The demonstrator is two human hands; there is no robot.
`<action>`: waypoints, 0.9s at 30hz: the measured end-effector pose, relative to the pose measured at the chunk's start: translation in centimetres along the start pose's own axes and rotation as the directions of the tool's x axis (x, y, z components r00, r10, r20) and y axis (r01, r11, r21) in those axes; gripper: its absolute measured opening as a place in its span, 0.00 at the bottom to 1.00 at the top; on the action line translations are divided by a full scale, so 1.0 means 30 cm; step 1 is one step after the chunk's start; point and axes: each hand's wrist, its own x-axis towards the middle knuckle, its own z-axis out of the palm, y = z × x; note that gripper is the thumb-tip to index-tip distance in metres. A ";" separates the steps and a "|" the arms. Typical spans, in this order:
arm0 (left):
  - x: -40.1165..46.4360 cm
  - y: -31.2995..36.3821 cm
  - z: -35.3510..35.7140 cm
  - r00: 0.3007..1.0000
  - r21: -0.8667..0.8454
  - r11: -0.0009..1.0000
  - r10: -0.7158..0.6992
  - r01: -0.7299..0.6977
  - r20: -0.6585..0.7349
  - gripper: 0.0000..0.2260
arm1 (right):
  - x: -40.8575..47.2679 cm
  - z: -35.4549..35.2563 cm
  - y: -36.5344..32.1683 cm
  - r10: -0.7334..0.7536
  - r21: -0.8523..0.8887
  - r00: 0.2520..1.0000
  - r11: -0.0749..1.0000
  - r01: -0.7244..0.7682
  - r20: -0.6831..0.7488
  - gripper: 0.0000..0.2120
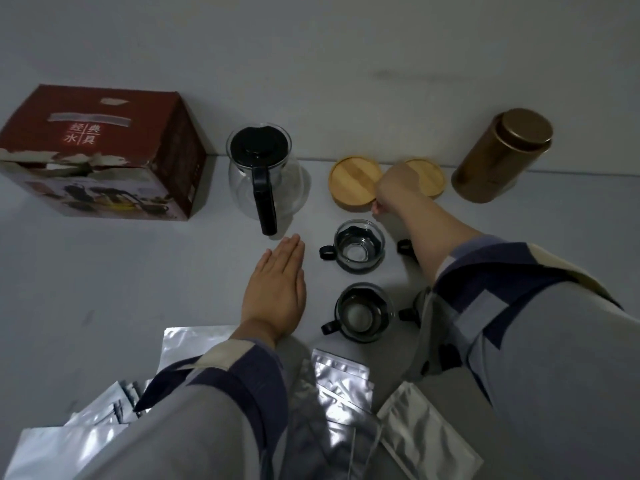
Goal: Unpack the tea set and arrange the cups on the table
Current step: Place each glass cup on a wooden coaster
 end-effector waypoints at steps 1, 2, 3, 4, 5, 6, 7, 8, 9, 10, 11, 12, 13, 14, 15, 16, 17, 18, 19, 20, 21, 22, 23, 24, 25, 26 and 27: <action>0.000 0.000 0.001 1.000 -0.003 1.000 -0.001 0.001 -0.004 0.25 | -0.026 0.001 -0.005 -0.042 -0.082 0.999 0.996 0.040 -0.031 0.11; 0.000 0.000 0.001 1.000 -0.007 1.000 -0.002 0.002 -0.006 0.25 | -0.043 0.000 -0.001 -0.097 -0.164 0.995 0.982 0.091 -0.028 0.05; 0.000 0.001 0.001 1.000 -0.009 1.000 -0.003 0.003 -0.008 0.25 | -0.055 0.000 0.016 -0.139 -0.210 0.990 0.969 0.132 -0.021 0.03; 0.000 0.002 0.001 1.000 -0.011 1.000 -0.004 0.003 -0.006 0.26 | -0.057 0.002 0.037 -0.173 -0.264 0.985 0.951 0.162 -0.018 0.09; 0.000 0.004 0.000 1.000 -0.012 1.000 -0.004 0.004 -0.005 0.26 | -0.066 0.001 0.045 -0.189 -0.314 0.982 0.933 0.177 -0.005 0.12; -0.002 0.004 0.000 1.000 -0.012 1.000 -0.004 0.004 -0.004 0.26 | -0.070 0.002 0.055 -0.213 -0.348 0.977 0.916 0.198 -0.005 0.12; -0.003 0.005 -0.001 1.000 -0.012 1.000 -0.004 0.003 -0.005 0.26 | -0.072 0.000 0.061 -0.215 -0.376 0.977 0.904 0.204 0.013 0.12; -0.003 0.005 -0.002 1.000 -0.015 1.000 -0.004 0.004 -0.005 0.25 | -0.073 -0.003 0.061 -0.230 -0.396 0.972 0.890 0.226 0.038 0.11; -0.003 0.006 -0.002 1.000 -0.019 1.000 -0.005 0.004 -0.005 0.25 | -0.079 -0.006 0.060 -0.240 -0.420 0.969 0.875 0.241 0.055 0.09; -0.002 0.007 -0.002 1.000 -0.024 1.000 -0.005 0.005 -0.006 0.24 | -0.084 -0.008 0.061 -0.256 -0.462 0.964 0.848 0.259 0.069 0.05; -0.001 0.008 -0.002 1.000 -0.028 1.000 -0.005 0.005 -0.007 0.24 | -0.087 -0.006 0.063 -0.260 -0.485 0.962 0.833 0.265 0.080 0.07; 0.000 0.009 -0.003 1.000 -0.028 1.000 -0.006 0.006 -0.007 0.24 | -0.090 -0.003 0.064 -0.248 -0.500 0.966 0.828 0.253 0.079 0.11; 0.002 0.009 -0.003 1.000 -0.023 1.000 -0.007 0.007 -0.007 0.24 | -0.091 0.000 0.067 -0.238 -0.500 0.968 0.830 0.245 0.079 0.14; 0.003 0.009 -0.002 1.000 -0.016 1.000 -0.008 0.008 -0.006 0.24 | -0.095 0.003 0.069 -0.242 -0.502 0.967 0.829 0.246 0.074 0.14; 0.002 0.008 -0.002 1.000 -0.013 1.000 -0.007 0.007 -0.006 0.24 | -0.097 0.008 0.072 -0.229 -0.505 0.971 0.832 0.231 0.067 0.12; 0.000 0.006 0.000 1.000 -0.011 1.000 -0.005 0.005 -0.006 0.24 | -0.101 0.011 0.075 -0.224 -0.503 0.973 0.835 0.223 0.060 0.10; -0.002 0.005 0.000 1.000 -0.010 1.000 -0.003 0.003 -0.007 0.25 | -0.104 0.013 0.079 -0.211 -0.502 0.976 0.840 0.206 0.048 0.08; -0.004 0.003 -0.001 1.000 -0.013 1.000 -0.003 0.003 -0.009 0.25 | -0.107 0.017 0.083 -0.206 -0.502 0.978 0.844 0.192 0.027 0.07; -0.004 0.002 0.000 1.000 -0.015 1.000 -0.002 0.002 -0.011 0.24 | -0.110 0.020 0.085 -0.206 -0.502 0.979 0.846 0.182 0.008 0.10; -0.004 0.001 0.001 1.000 -0.016 1.000 -0.001 0.001 -0.012 0.24 | -0.113 0.020 0.085 -0.210 -0.505 0.978 0.845 0.177 -0.009 0.11; -0.003 0.002 0.001 1.000 -0.016 1.000 0.000 0.000 -0.011 0.24 | -0.118 0.017 0.083 -0.227 -0.513 0.974 0.839 0.184 -0.022 0.12; -0.003 0.002 0.000 1.000 -0.018 1.000 0.001 -0.001 -0.013 0.24 | -0.126 0.012 0.077 -0.253 -0.521 0.967 0.830 0.198 -0.036 0.12; -0.001 0.002 0.000 1.000 -0.022 1.000 0.001 -0.001 -0.014 0.24 | -0.131 0.004 0.070 -0.275 -0.523 0.960 0.826 0.212 -0.046 0.12; 0.001 0.003 0.000 1.000 -0.025 1.000 0.002 -0.002 -0.012 0.24 | -0.135 -0.008 0.062 -0.294 -0.510 0.954 0.830 0.225 -0.059 0.12; 0.002 0.003 -0.001 1.000 -0.025 1.000 0.003 -0.003 -0.010 0.24 | -0.143 -0.021 0.056 -0.309 -0.487 0.948 0.840 0.237 -0.072 0.12; 0.004 0.004 -0.001 1.000 -0.025 1.000 0.004 -0.005 -0.010 0.24 | -0.157 -0.035 0.050 -0.319 -0.459 0.944 0.853 0.248 -0.083 0.11; 0.008 0.003 -0.002 1.000 -0.029 1.000 0.004 -0.004 -0.013 0.25 | -0.173 -0.048 0.046 -0.324 -0.425 0.942 0.868 0.257 -0.091 0.11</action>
